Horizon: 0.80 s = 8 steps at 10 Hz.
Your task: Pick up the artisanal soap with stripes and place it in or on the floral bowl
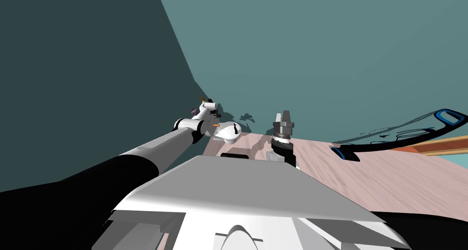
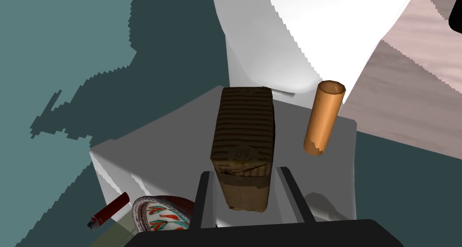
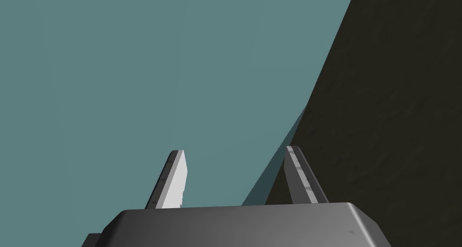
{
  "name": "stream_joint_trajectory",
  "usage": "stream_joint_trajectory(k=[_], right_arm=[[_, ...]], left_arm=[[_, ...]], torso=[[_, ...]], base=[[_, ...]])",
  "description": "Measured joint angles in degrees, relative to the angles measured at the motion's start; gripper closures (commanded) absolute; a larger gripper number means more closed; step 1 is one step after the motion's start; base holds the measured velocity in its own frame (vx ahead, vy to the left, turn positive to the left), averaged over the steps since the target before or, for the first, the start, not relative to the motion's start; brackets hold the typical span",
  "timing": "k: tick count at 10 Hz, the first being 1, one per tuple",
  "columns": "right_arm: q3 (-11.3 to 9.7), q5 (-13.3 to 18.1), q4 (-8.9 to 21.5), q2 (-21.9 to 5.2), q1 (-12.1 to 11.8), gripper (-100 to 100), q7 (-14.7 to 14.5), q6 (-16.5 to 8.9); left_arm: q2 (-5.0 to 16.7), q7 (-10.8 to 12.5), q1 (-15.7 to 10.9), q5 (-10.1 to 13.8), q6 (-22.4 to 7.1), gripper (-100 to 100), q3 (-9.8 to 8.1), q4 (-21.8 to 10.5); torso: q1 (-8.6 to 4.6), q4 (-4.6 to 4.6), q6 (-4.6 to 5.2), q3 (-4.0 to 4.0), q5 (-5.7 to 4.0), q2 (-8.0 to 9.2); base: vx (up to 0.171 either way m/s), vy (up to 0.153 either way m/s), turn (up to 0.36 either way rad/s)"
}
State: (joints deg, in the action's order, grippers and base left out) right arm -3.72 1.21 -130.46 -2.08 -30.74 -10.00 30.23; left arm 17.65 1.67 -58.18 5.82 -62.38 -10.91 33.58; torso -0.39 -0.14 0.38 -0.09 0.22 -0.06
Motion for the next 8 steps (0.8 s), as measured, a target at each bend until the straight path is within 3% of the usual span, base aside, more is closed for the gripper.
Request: stream_joint_trajectory(k=[1,4,6,8], right_arm=[[0.00,0.00,0.00,0.00,0.00,0,0.00,0.00],[0.00,0.00,0.00,0.00,0.00,0,0.00,0.00],[0.00,0.00,0.00,0.00,0.00,0,0.00,0.00],[0.00,0.00,0.00,0.00,0.00,0,0.00,0.00]], left_arm=[[0.01,-0.18,-0.09,-0.10,1.92,100,0.11,-0.64],[-0.33,-0.84,2.48,-0.64,6.09,100,0.66,1.97],[-0.30,-1.11,2.05,-0.81,9.43,100,0.83,0.23],[-0.47,-1.37,3.24,-1.21,12.21,100,1.18,1.38]], torso=[[0.02,0.01,0.00,0.01,0.00,0.00],[0.03,0.00,-0.01,-0.01,-0.01,-0.03],[0.10,0.02,0.00,0.01,-0.01,0.00],[0.10,0.03,-0.01,0.01,-0.02,0.00]], base=[[0.001,-0.046,0.012],[0.004,-0.034,0.016],[-0.002,-0.015,0.009],[0.003,-0.020,0.021]])
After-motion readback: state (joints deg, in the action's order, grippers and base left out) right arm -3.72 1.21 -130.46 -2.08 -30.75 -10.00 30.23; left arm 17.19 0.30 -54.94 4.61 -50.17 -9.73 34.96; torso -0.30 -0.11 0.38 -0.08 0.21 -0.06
